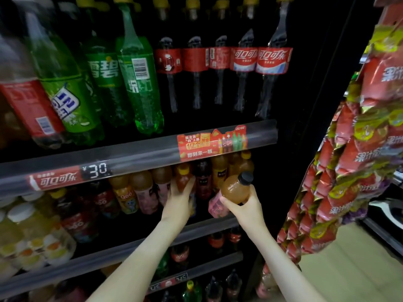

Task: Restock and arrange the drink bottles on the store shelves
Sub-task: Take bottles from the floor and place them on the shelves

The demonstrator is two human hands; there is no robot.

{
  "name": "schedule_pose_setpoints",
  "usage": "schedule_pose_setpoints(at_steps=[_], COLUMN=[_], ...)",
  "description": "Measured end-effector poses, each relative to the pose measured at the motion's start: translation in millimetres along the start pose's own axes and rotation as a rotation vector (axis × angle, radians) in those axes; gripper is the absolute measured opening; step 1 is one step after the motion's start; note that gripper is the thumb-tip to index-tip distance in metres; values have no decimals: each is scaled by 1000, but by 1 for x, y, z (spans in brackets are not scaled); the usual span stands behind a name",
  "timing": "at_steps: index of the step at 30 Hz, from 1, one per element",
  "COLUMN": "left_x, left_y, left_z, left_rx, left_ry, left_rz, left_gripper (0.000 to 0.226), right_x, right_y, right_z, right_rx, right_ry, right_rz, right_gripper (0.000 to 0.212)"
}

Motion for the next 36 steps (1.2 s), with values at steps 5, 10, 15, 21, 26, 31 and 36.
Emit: schedule_pose_setpoints(at_steps=[5, 10, 15, 21, 26, 31, 36], left_x=[-1, -11, -15, -12, 0, -12, -8], left_y=[1, -2, -2, 12, 14, -15, -20], left_z=[1, 2, -1, -26, -21, 9, 12], left_rx=[17, 6, 2, 57, 111, 32, 40], left_ry=[97, 110, 63, -91, -20, 88, 69], left_rz=[-19, -13, 50, -15, -6, 121, 126], left_gripper=[75, 71, 65, 62, 80, 83, 79], right_x=[19, 30, 28, 27, 29, 27, 29], right_y=[-1, 8, 8, 1, 0, 0, -4], right_z=[0, 1, 5, 4, 1, 0, -4], right_rx=[4, -16, -29, -20, -11, -37, -34], right_ry=[36, 51, 36, 35, 38, 35, 58], right_rz=[-14, -60, -79, -43, -47, -85, -107], right_gripper=[64, 57, 59, 60, 59, 59, 59])
Point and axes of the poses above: each hand's wrist, its own z-axis towards the middle knuckle, its own x-axis out of the palm, y = z × x, the point moved 7 cm from there along z, towards the middle knuckle, and after that the axes turned 9 degrees about x, right-handed, at the moved point
